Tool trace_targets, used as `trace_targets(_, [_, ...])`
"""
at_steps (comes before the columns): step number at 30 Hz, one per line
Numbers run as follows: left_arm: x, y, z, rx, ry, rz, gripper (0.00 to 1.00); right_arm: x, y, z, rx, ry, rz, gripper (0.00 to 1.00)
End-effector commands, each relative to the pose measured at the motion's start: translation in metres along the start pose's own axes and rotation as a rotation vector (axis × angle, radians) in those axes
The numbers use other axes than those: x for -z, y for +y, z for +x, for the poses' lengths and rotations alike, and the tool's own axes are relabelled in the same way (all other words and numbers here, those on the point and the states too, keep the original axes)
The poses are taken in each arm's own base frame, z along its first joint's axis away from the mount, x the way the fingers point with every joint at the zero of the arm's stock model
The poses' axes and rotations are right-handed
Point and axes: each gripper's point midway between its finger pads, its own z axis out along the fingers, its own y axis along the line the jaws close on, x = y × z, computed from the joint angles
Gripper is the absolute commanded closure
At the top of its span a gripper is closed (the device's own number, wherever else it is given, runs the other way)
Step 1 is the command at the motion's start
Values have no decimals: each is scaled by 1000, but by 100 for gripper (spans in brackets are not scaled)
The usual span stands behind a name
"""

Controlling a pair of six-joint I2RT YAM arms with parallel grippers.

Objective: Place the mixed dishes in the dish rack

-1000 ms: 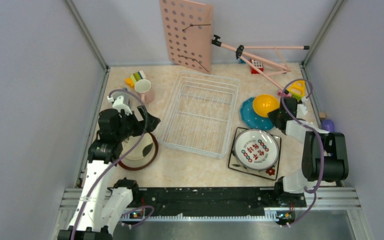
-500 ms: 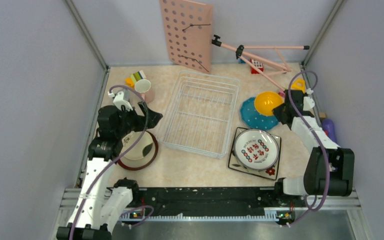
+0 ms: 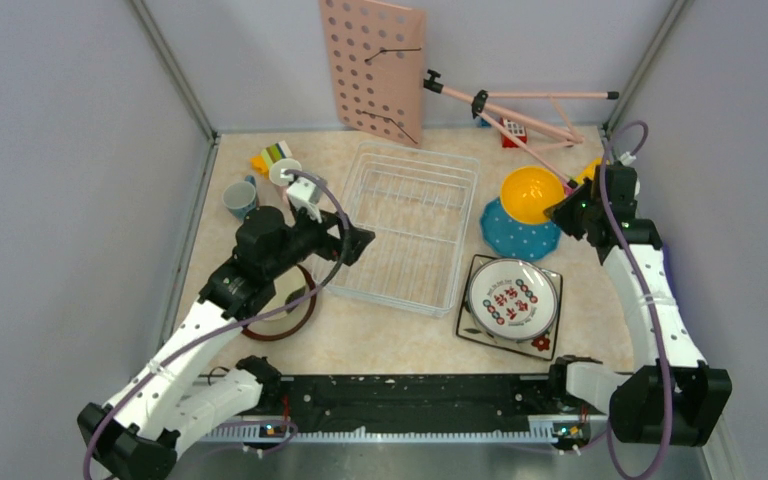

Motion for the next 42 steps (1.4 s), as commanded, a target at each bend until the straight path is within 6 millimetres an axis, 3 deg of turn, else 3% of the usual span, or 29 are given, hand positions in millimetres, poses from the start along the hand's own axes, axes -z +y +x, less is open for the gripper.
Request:
trace_targets(1, [-10, -29, -43, -345, -137, 57, 5, 37, 49, 21, 55, 159, -266, 100])
trace_targets(4, [-17, -43, -44, -557, -133, 87, 7, 49, 66, 35, 54, 217, -364, 100])
trace_targets(7, [-21, -63, -33, -774, -96, 217, 7, 59, 81, 50, 96, 263, -406, 100])
trace_targets(12, [-30, -69, -37, -868, -81, 235, 7, 72, 100, 76, 160, 352, -445, 100])
trace_targets(15, [-34, -81, -14, -995, 18, 340, 11, 75, 105, 84, 178, 382, -451, 100])
trace_targets(22, [-56, -79, 10, -1326, 149, 181, 6, 76, 113, 103, 272, 415, -404, 100])
trace_targets(32, [-67, -88, 3, -1420, 105, 135, 4, 62, 124, 128, 352, 431, -337, 100])
trace_targets(42, [-76, -86, 54, -1500, 300, 273, 11, 70, 151, 152, 376, 499, -415, 100])
